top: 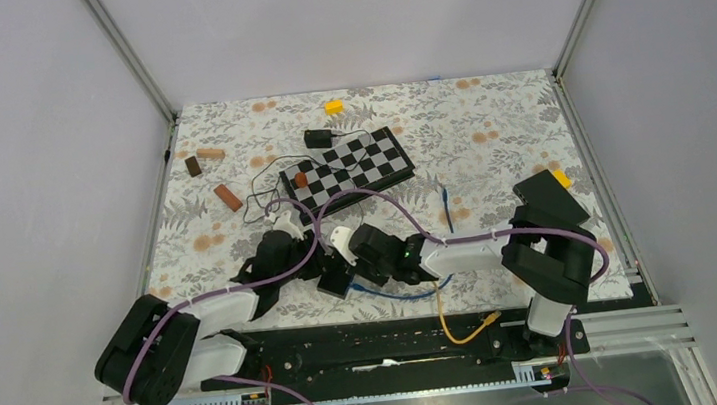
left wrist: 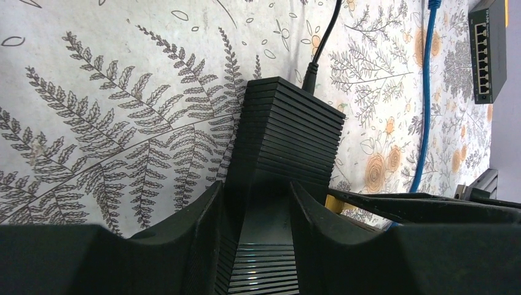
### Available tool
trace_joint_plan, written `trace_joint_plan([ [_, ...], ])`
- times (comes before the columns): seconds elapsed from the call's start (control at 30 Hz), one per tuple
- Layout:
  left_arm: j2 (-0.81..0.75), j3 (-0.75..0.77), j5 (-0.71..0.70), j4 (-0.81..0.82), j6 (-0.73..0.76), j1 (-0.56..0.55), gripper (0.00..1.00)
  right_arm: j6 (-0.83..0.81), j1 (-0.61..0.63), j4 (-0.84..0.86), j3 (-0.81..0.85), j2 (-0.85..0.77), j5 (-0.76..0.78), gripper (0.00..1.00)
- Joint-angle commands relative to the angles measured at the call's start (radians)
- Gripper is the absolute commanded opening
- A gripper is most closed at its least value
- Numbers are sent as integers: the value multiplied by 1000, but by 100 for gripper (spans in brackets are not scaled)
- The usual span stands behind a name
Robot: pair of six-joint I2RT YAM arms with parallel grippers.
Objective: Insert the plug into the switch port
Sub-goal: Insert the connector into the switch port.
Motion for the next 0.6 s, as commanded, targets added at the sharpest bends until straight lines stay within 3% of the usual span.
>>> trace_joint_plan([
  [0.0, 39, -48, 135, -64, -35, -62, 40, -2, -34, 233, 69, -29, -32, 0],
  [0.4, 119, -28, 206, 58, -41, -142, 42, -9, -62, 299, 129, 7, -167, 0],
  [0.57, 139, -18, 218, 83, -44, -167, 43, -31, -63, 335, 134, -33, -125, 0],
])
